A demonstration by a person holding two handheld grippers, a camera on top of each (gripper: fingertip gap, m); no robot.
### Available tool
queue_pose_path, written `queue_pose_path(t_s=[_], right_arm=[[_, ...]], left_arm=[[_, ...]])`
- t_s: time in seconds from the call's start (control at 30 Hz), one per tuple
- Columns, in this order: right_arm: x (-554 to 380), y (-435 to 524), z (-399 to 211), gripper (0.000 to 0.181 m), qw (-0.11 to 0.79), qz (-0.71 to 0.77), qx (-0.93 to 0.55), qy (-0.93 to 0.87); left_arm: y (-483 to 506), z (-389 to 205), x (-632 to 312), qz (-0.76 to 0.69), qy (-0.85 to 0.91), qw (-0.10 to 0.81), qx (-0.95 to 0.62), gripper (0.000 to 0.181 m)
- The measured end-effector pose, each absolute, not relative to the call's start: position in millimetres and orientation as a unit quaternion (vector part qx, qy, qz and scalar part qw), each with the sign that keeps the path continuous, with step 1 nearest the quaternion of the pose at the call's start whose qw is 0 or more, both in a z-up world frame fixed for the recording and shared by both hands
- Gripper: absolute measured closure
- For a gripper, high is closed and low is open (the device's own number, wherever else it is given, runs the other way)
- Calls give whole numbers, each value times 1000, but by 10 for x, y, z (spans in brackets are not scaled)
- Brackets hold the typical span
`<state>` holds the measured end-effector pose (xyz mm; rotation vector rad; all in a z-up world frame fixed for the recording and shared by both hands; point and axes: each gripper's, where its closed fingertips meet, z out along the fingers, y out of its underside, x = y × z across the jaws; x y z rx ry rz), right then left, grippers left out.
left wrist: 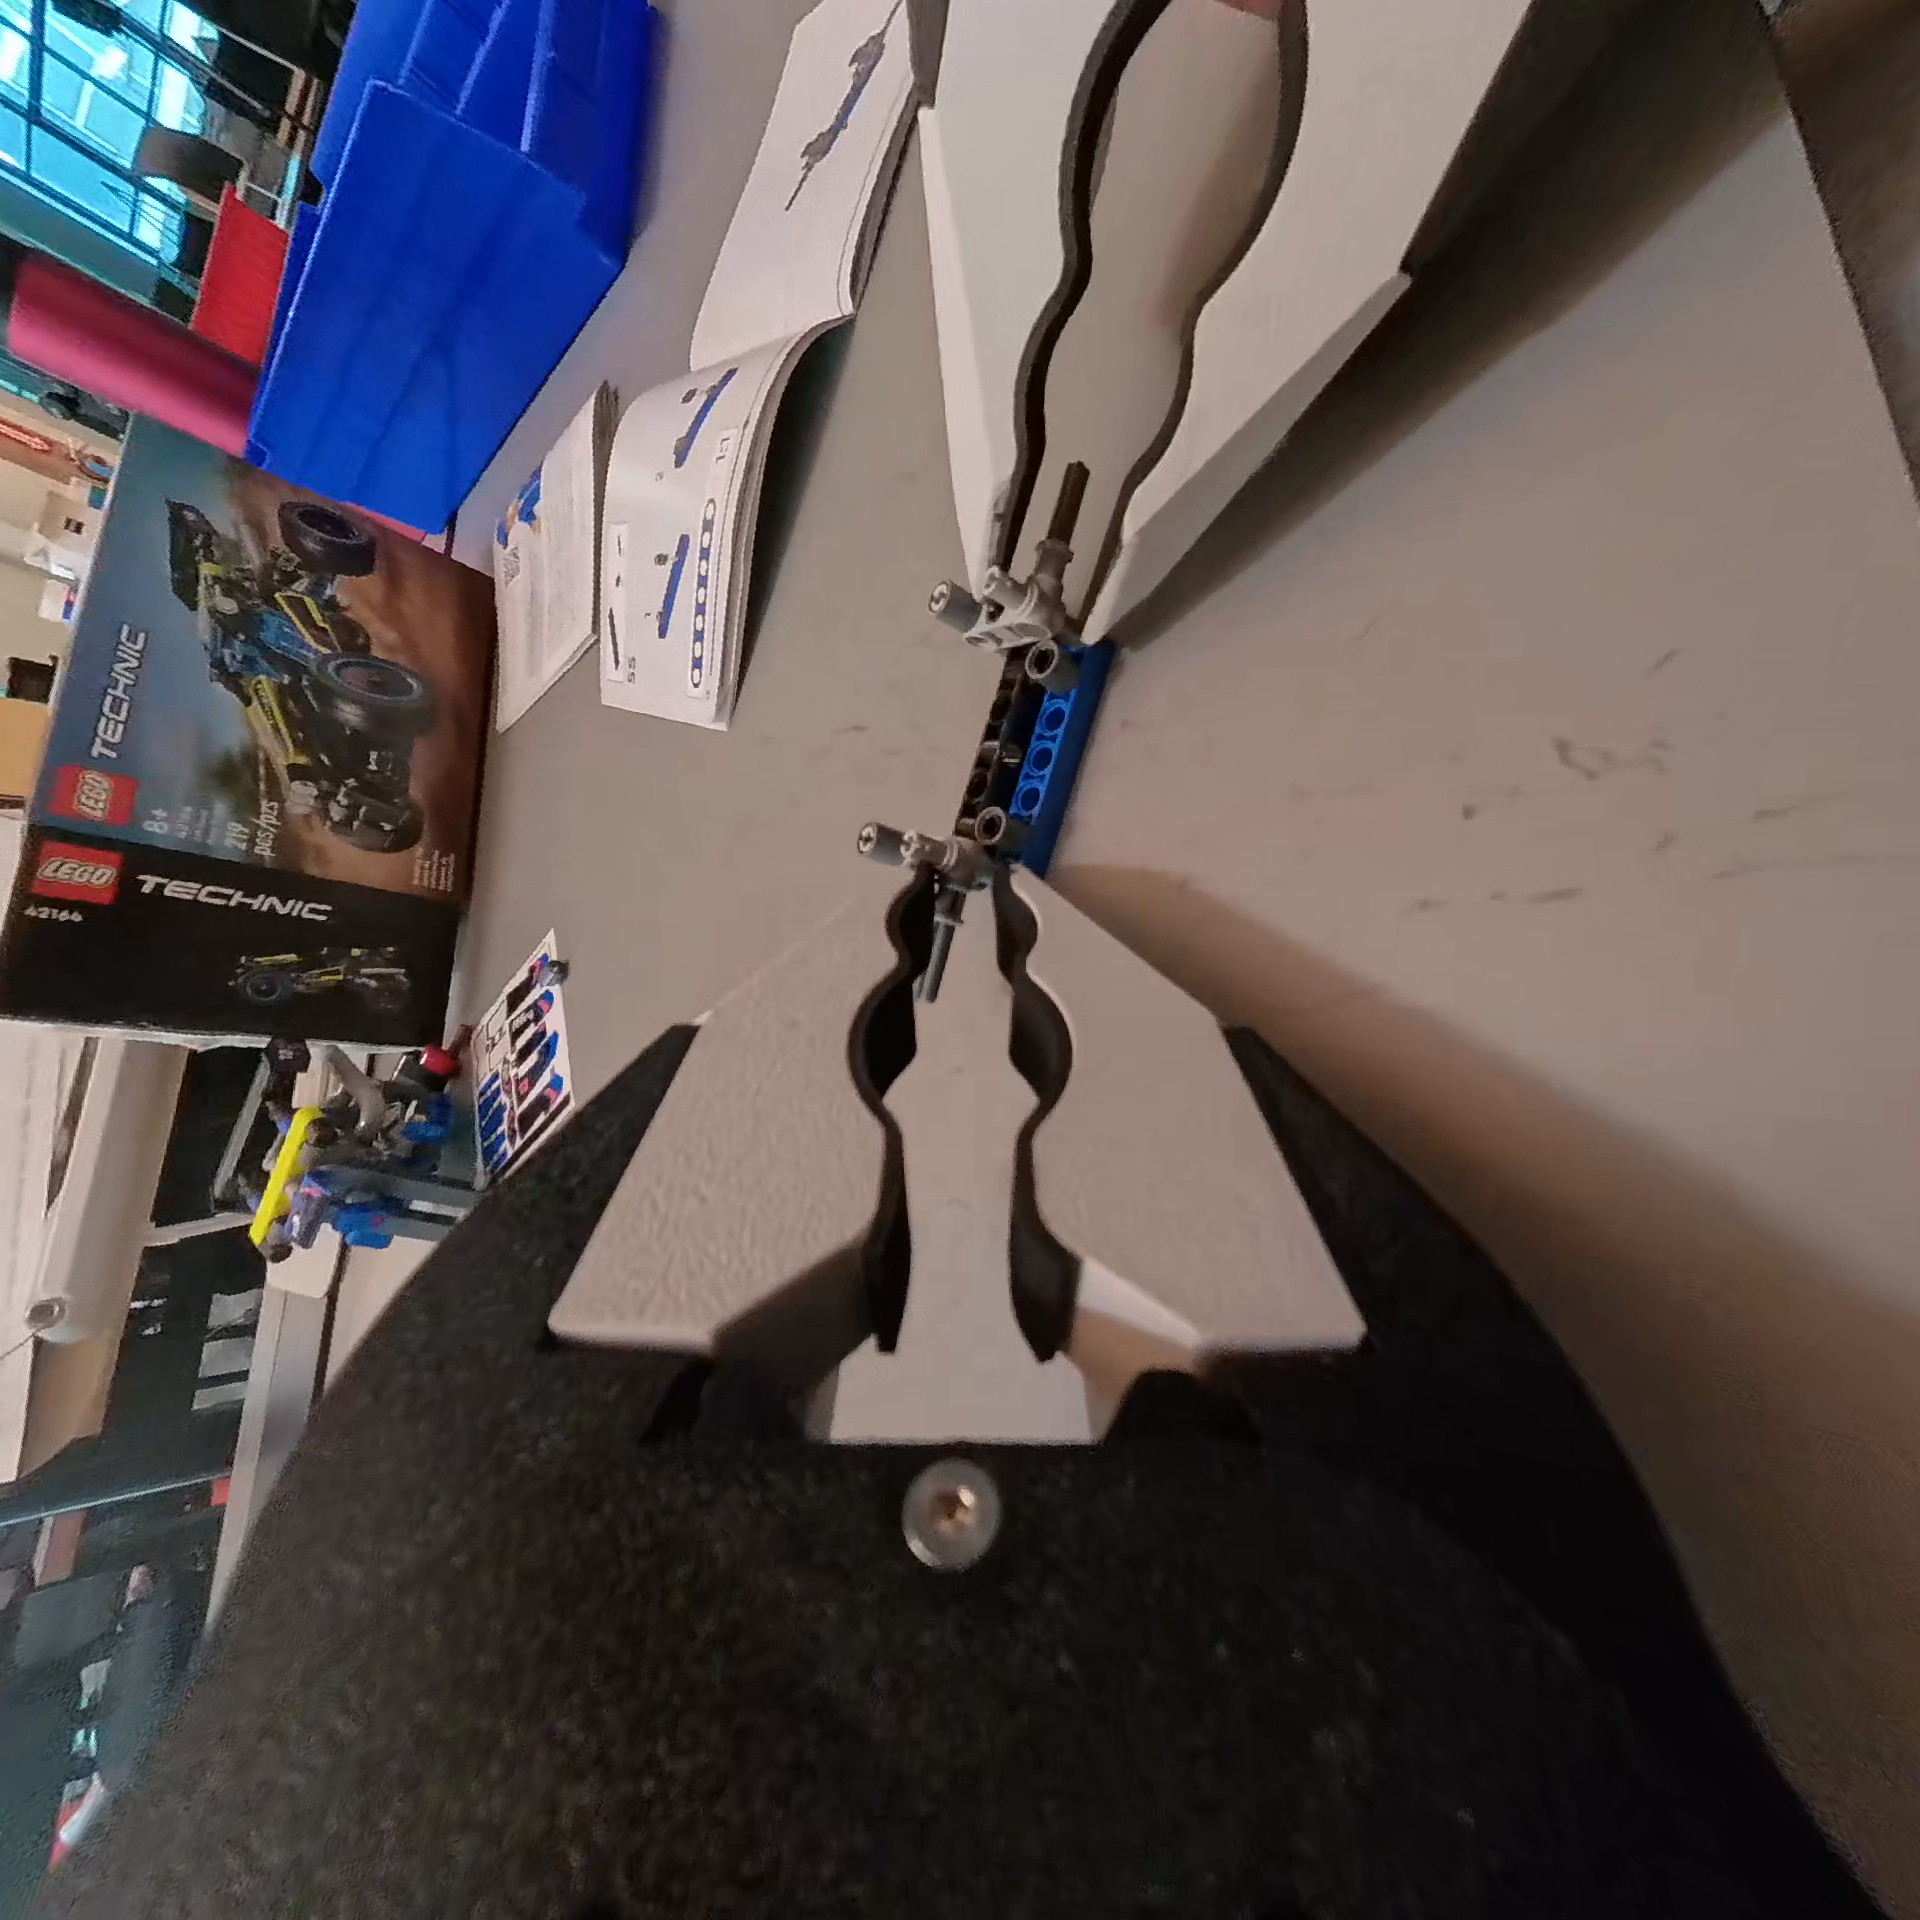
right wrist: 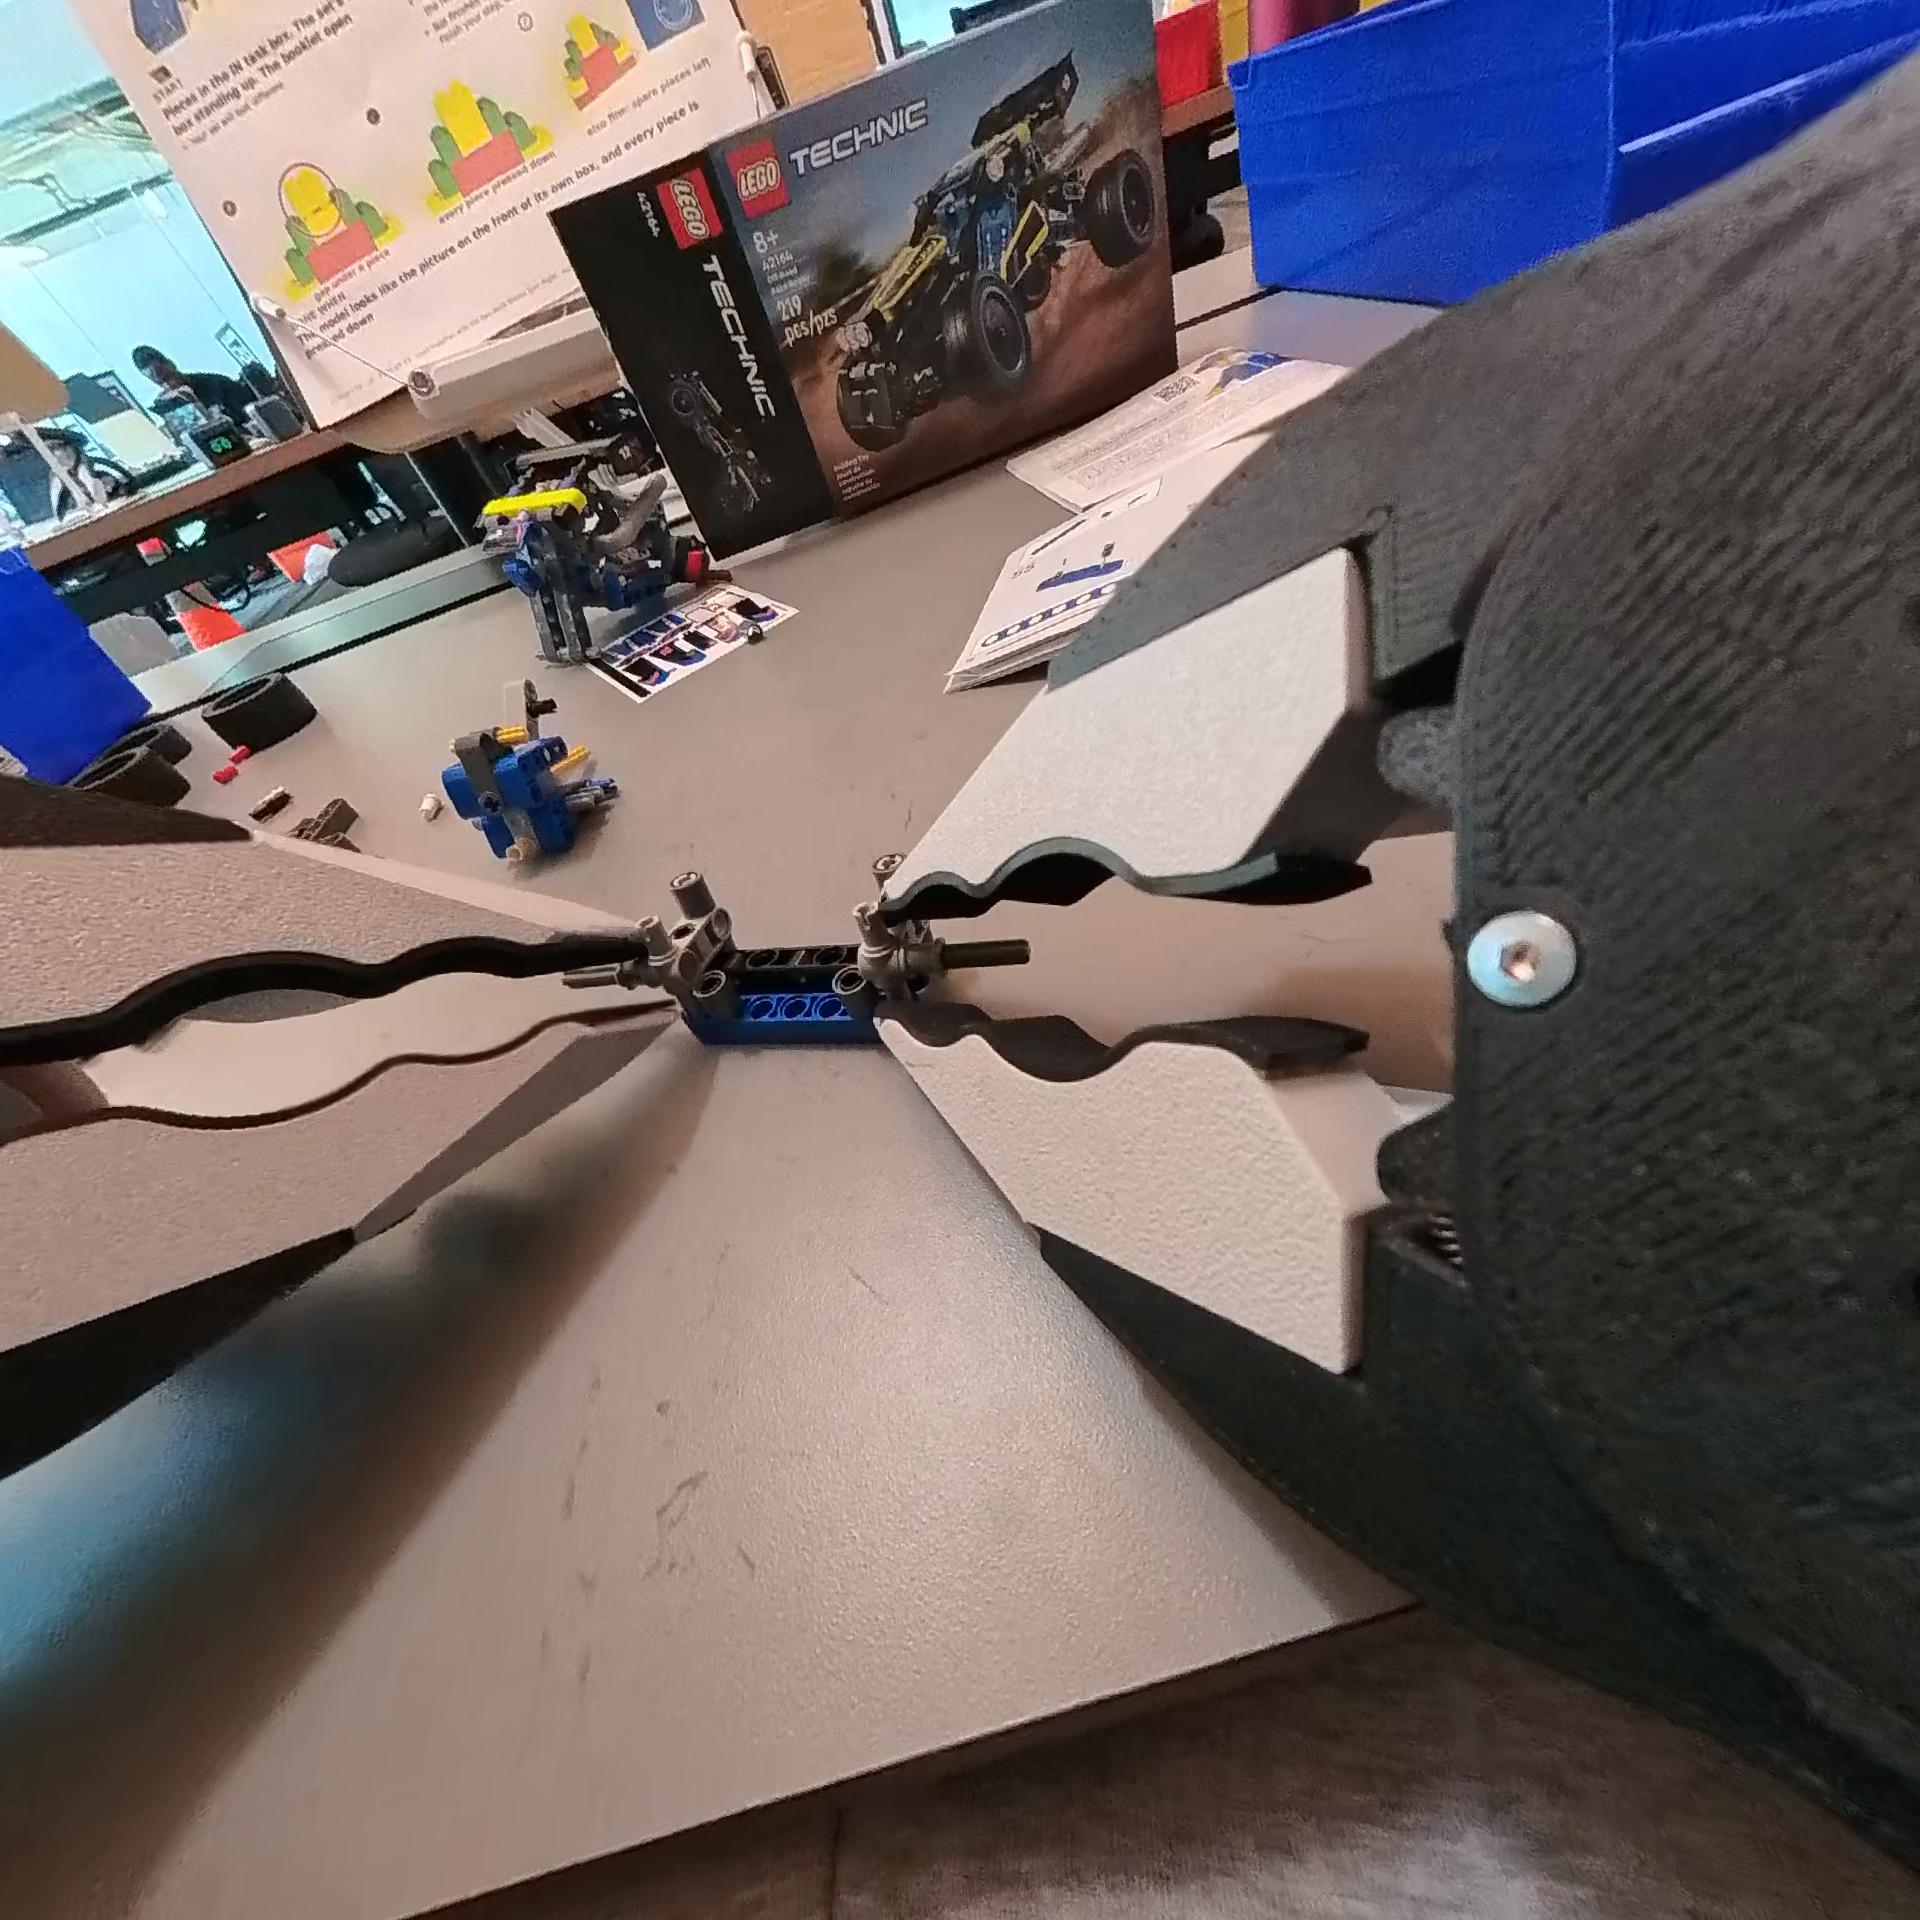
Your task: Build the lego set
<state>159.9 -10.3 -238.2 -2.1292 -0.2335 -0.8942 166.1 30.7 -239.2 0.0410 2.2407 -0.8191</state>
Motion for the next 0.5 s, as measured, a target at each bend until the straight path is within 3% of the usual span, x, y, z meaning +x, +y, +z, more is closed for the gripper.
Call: queue_pose_path(t_s=[0.03, 0.23, 0.5], right_arm=[[1595, -102, -2382, 167, 398, -356, -840, -95], [1593, -100, -2381, 167, 399, -357, -839, -97], [1594, -101, -2384, 167, 398, -355, -841, -96]], left_arm=[[307, -2392, 1656, -319, 872, 370, 20, 173], [295, -2352, 1646, -287, 860, 416, 72, 158], [262, -2361, 1674, -207, 835, 489, 146, 161]])
